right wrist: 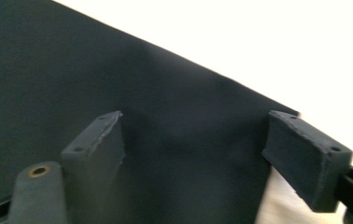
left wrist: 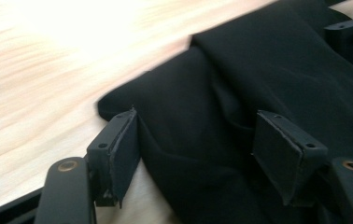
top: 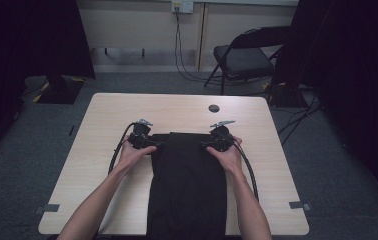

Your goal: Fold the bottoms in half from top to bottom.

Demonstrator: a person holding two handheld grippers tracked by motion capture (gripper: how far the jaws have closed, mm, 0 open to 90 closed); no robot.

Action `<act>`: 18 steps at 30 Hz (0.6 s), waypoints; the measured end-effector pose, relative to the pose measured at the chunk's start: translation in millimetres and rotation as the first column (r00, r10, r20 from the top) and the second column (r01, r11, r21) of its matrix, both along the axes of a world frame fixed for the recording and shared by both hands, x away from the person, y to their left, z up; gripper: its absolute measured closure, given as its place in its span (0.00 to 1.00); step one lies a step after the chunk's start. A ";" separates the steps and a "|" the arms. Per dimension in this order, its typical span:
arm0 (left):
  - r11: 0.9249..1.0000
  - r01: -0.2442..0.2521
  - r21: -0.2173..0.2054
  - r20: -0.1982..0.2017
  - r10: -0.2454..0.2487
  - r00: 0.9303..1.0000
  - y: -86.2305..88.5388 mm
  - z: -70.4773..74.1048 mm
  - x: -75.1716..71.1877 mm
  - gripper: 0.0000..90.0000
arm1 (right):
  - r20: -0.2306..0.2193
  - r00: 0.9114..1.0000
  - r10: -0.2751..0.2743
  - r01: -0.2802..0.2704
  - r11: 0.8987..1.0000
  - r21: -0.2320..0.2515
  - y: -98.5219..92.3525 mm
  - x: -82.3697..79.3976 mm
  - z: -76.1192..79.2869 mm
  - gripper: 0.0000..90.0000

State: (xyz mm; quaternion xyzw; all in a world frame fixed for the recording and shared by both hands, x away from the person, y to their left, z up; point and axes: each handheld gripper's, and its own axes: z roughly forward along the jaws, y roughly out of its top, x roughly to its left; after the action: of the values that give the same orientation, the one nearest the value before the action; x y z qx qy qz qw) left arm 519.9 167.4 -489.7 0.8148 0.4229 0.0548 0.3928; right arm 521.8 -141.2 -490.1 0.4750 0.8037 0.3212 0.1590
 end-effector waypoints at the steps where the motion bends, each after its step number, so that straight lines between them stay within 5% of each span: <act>1: 1.000 0.009 -0.009 -0.004 -0.009 1.000 -1.7 -0.2 -0.2 0.35 | -0.009 1.000 0.018 -0.017 1.000 0.006 2.7 -0.6 0.7 0.22; 4: 0.999 0.039 0.004 0.014 -0.039 0.999 -9.4 -0.7 -3.0 0.35 | -0.021 0.997 0.078 -0.078 0.997 0.018 12.5 -4.3 2.5 0.31; 6: 0.999 0.030 -0.029 0.001 -0.030 1.000 -10.7 -1.5 -2.1 0.37 | -0.011 0.995 0.100 -0.099 0.995 0.024 17.9 -6.1 2.6 0.41; 11: 0.999 0.035 0.010 0.013 -0.035 0.999 -15.1 -0.1 -1.4 0.56 | -0.018 0.993 0.114 -0.112 0.991 0.067 21.7 -7.5 3.2 0.85; 14: 0.998 0.029 0.054 0.035 -0.031 0.999 -16.8 0.1 -1.9 0.84 | -0.033 0.993 0.113 -0.110 0.989 0.097 19.6 -6.5 2.6 0.92; 16: 0.999 0.026 0.042 0.026 -0.027 0.999 -14.9 0.2 -1.0 0.95 | -0.037 0.993 0.109 -0.103 0.986 0.130 17.1 -6.6 1.8 0.93; 18: 0.999 0.024 0.041 0.026 -0.025 0.999 -14.7 0.8 -1.0 0.97 | -0.031 0.995 0.091 -0.084 0.981 0.175 11.6 -6.5 2.7 0.93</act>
State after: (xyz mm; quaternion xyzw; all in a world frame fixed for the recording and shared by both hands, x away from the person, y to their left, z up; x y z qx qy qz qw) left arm 519.0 152.7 -488.8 0.8269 0.4062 0.0694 0.3826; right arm 515.3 -129.6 -487.4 0.4572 0.7959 0.3871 0.0870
